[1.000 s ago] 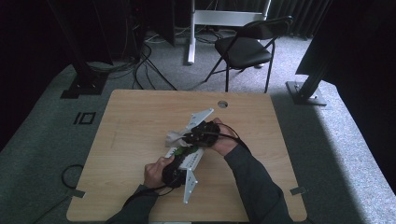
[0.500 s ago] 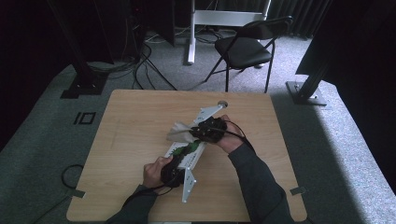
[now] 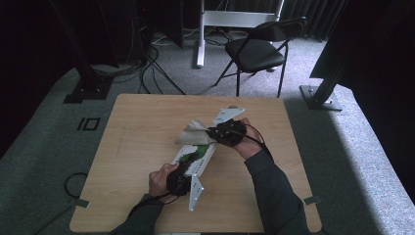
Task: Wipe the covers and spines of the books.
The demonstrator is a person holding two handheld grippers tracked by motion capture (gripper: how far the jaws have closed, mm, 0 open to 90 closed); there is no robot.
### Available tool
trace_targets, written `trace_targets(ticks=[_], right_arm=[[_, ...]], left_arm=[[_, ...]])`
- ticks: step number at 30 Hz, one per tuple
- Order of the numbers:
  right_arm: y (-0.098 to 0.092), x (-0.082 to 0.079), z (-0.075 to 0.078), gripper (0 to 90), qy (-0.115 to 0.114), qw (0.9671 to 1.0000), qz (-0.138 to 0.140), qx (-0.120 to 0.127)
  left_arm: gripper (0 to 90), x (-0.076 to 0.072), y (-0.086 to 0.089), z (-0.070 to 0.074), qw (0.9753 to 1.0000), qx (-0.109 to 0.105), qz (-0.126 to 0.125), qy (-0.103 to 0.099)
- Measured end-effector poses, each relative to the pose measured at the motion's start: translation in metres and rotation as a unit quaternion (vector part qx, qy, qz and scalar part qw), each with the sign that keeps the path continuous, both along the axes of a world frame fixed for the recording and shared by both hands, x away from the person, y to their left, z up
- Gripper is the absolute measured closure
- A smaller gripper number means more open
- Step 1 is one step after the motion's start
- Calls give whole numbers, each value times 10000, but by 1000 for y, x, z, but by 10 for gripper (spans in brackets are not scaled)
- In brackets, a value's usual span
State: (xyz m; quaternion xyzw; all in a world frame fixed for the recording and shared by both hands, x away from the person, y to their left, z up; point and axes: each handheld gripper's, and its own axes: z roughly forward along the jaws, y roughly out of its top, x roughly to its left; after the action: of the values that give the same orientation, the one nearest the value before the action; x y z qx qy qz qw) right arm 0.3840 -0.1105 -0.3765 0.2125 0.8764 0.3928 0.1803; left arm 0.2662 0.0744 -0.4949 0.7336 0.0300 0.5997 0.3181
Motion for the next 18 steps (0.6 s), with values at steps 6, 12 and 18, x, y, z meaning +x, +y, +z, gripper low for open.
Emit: trace_targets(ticks=[6, 12, 18], right_arm=[[-13, 1, -1, 844, -33, 9996, -226, 169], [-25, 1, -2, 844, -118, 9986, -404, 328], [-37, 0, -1, 843, -231, 9973, -586, 370]], left_arm=[[778, 0, 2, 0, 9999, -67, -3, 74], [779, 1, 4, 0, 9997, -162, -14, 178], [779, 2, 9, 3, 9991, -328, 11, 255]])
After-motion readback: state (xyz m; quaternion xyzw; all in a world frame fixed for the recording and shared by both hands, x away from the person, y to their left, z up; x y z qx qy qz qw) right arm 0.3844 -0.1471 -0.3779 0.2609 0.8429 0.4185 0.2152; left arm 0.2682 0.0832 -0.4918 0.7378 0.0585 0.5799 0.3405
